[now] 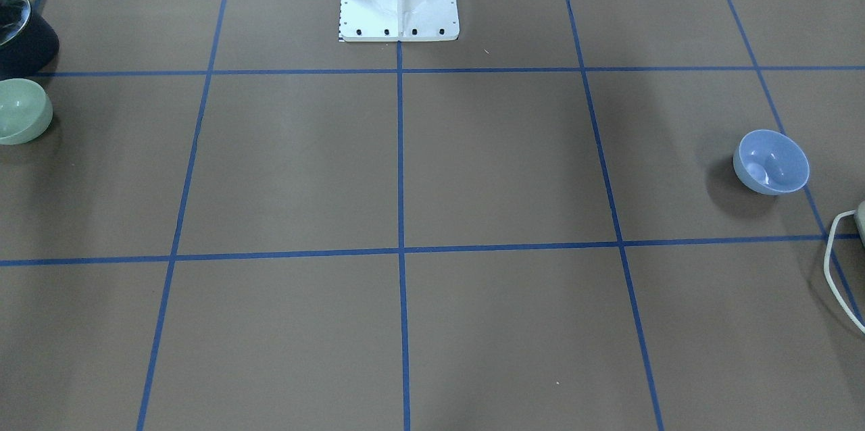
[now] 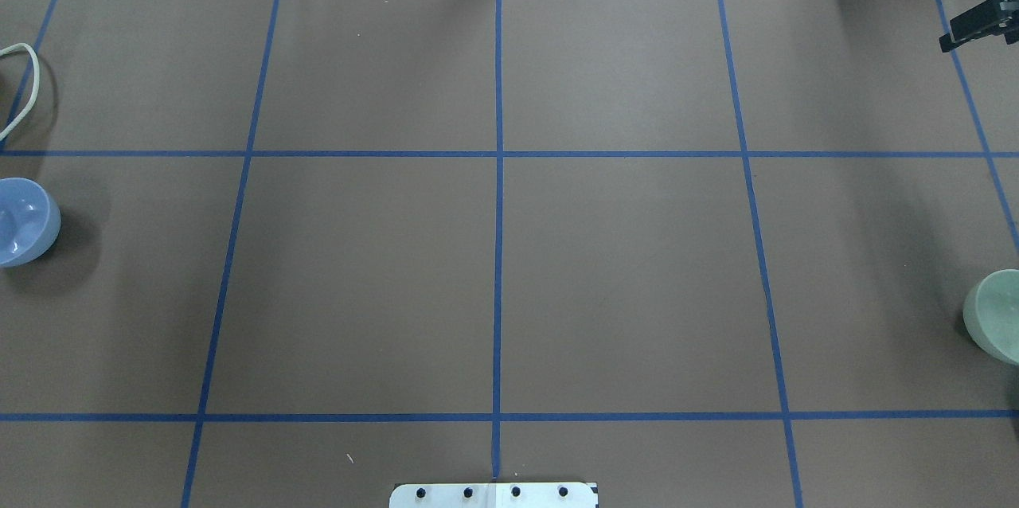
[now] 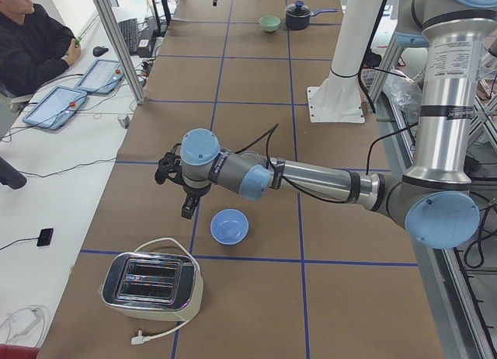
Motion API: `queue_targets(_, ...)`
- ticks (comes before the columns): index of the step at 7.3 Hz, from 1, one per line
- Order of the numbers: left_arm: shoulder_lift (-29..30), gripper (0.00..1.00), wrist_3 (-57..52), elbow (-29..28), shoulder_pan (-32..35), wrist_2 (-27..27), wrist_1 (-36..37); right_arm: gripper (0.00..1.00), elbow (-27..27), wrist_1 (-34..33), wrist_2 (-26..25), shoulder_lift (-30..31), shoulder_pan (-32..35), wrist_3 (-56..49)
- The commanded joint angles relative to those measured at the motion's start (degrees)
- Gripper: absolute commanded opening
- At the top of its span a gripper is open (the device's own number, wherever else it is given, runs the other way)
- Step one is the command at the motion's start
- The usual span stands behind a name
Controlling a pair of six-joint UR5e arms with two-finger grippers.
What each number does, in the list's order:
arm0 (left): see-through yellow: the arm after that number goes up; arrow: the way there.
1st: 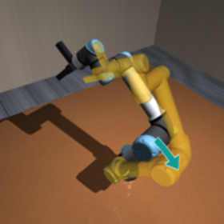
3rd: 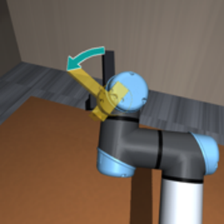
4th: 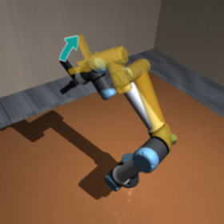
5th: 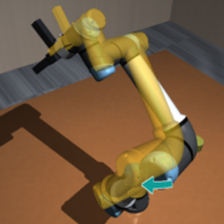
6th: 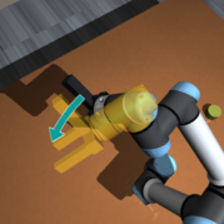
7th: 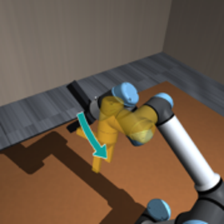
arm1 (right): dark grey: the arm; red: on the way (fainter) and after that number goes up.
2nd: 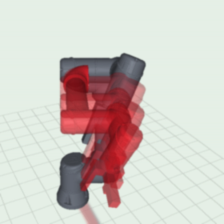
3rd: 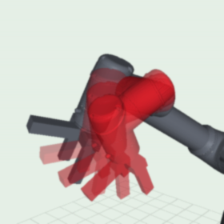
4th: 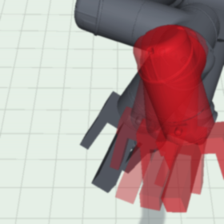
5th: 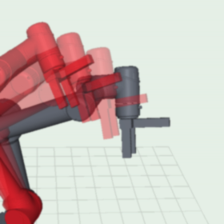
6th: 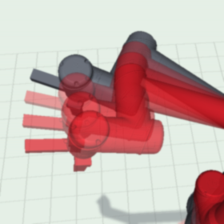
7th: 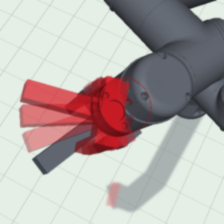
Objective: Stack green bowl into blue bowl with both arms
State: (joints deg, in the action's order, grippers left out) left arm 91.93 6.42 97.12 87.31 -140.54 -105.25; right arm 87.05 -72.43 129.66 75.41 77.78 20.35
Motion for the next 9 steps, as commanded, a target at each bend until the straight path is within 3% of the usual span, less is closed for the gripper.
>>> queue_targets(1,0.0,0.98,0.0,0.2,0.1,0.0,0.0,1.00,-0.3,-0.1,0.0,-0.1,-0.1,0.0)
queue_targets(6,-0.2,0.98,-0.1,-0.1,0.1,0.1,0.0,1.00,0.3,-0.6,-0.4,-1.0,0.0,0.0)
queue_targets(8,0.0,0.98,-0.5,-1.9,-0.2,0.5,-0.1,1.00,0.6,0.4,-2.3,3.2,-1.0,3.5)
queue_targets(9,0.2,0.98,-0.4,-3.9,-0.8,0.6,-2.2,1.00,2.2,6.5,-1.3,7.4,-1.0,3.6)
